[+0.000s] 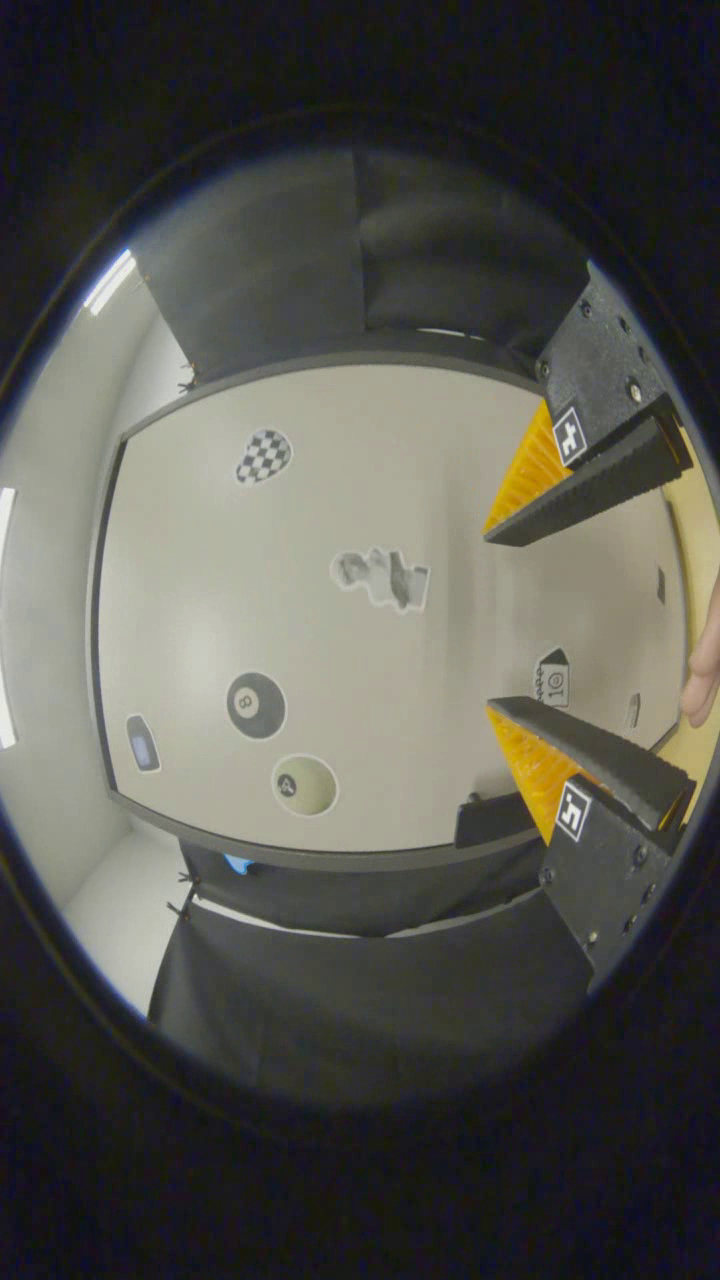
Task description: Open the shoe cabinet door, grab the shoes and put them into the shoe cabinet, then close the shoe cabinet door.
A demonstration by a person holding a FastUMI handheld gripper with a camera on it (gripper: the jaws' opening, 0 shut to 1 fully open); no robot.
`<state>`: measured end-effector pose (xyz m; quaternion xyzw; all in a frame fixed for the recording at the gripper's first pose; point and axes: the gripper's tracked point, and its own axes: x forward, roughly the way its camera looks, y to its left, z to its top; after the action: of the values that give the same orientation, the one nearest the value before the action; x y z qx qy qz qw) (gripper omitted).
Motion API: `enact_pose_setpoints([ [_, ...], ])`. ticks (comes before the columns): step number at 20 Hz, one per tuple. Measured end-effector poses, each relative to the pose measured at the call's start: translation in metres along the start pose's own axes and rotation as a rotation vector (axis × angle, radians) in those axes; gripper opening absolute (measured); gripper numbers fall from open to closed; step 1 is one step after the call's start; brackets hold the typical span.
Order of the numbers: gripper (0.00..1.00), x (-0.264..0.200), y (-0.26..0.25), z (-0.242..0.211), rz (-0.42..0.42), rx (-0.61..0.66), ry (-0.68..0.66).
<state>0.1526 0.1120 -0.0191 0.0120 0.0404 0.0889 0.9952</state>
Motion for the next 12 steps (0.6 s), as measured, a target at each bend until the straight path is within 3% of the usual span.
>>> enact_pose_setpoints([
  [3, 0.98, 0.018, 0.031, -0.005, 0.072, 0.018, 0.013],
  [7, 0.95, 0.015, 0.032, -0.005, 0.054, 0.012, -0.031],
  [12, 0.95, -0.012, 0.062, -0.005, 0.157, 0.006, -0.055],
])
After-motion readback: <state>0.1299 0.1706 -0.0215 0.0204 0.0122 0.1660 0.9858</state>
